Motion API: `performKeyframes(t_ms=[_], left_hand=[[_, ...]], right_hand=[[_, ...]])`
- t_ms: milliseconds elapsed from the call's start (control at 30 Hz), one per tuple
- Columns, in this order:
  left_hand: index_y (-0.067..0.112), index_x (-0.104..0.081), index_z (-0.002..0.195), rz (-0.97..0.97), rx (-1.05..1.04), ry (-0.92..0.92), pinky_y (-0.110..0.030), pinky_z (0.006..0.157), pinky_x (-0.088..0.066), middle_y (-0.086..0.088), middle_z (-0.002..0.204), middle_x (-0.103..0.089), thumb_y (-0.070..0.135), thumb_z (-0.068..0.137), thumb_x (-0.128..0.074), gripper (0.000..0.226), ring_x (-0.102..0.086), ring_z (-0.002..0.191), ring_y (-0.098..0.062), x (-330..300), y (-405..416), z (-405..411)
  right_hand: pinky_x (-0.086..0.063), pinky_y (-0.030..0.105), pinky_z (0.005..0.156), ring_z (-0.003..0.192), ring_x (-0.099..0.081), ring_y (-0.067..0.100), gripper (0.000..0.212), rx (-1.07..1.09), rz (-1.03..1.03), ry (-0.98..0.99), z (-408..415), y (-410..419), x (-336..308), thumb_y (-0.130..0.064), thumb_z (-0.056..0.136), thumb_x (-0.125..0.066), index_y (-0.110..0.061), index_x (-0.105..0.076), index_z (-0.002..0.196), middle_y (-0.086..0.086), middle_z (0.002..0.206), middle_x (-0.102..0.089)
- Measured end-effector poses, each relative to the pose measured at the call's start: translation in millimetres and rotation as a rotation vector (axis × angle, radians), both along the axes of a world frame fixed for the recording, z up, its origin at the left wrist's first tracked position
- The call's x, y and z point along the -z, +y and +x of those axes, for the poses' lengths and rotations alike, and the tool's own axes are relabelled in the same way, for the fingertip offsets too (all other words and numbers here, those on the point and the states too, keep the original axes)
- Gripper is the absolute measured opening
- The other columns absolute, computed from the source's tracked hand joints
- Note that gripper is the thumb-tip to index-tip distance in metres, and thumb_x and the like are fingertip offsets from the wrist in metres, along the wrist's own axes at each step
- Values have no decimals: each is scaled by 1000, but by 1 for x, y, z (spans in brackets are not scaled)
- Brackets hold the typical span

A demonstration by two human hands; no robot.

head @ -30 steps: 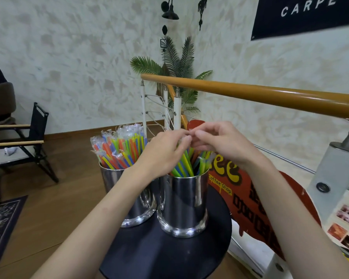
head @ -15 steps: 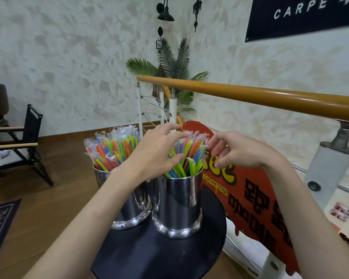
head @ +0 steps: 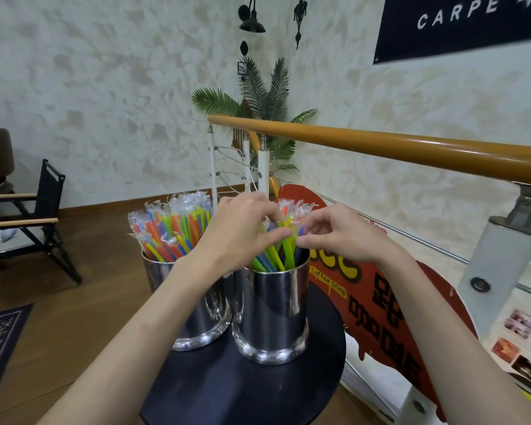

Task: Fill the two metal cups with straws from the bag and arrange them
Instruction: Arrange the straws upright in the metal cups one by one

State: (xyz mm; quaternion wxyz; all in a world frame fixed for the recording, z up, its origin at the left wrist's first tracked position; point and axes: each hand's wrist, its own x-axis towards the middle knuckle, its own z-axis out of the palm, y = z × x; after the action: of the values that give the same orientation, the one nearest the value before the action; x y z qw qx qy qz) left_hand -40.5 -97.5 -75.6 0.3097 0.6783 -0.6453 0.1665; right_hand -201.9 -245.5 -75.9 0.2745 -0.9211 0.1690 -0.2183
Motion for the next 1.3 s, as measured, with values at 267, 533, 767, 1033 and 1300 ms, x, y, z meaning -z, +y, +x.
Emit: performKeyframes(t_ms=[267,533,767,1033,1300], left_hand=[[24,-58,88,-42,-100,199,-41,84,-48,3,94,-59,43,92,-66,21,-58,93,-19,7,-4,12],[27,-66,91,103,-119,267,-43,83,-53,16,81,-60,40,89,-71,14,-60,88,-14,13,-9,18],[30,-63,90,119,-128,256,-39,79,-52,12,85,-61,41,90,-70,13,-59,91,-16,15,-10,17],[29,-62,89,128,-117,248,-37,76,-49,11,84,-58,42,90,-69,15,-56,89,-17,17,-11,20],[33,-63,78,121,1,267,-37,75,-50,13,82,-61,42,89,-72,16,-58,83,-11,14,-9,24]], right_hand=[[-47,15,61,72,-70,6,11,23,41,-178,16,3,6,-22,96,-70,-13,-67,91,-4,77,-74],[-55,26,73,69,-70,5,8,86,-47,-123,26,3,19,-21,96,-69,-15,-68,91,-1,72,-74],[-58,27,71,64,-71,7,7,107,-32,-89,25,4,20,-19,95,-70,-14,-68,90,0,75,-75],[-45,12,57,58,-67,4,14,134,-78,-81,24,14,17,-23,93,-68,-23,-65,79,-3,68,-71],[-49,21,56,53,-67,4,13,135,-77,64,18,26,4,-15,89,-62,-17,-66,77,3,58,-71]])
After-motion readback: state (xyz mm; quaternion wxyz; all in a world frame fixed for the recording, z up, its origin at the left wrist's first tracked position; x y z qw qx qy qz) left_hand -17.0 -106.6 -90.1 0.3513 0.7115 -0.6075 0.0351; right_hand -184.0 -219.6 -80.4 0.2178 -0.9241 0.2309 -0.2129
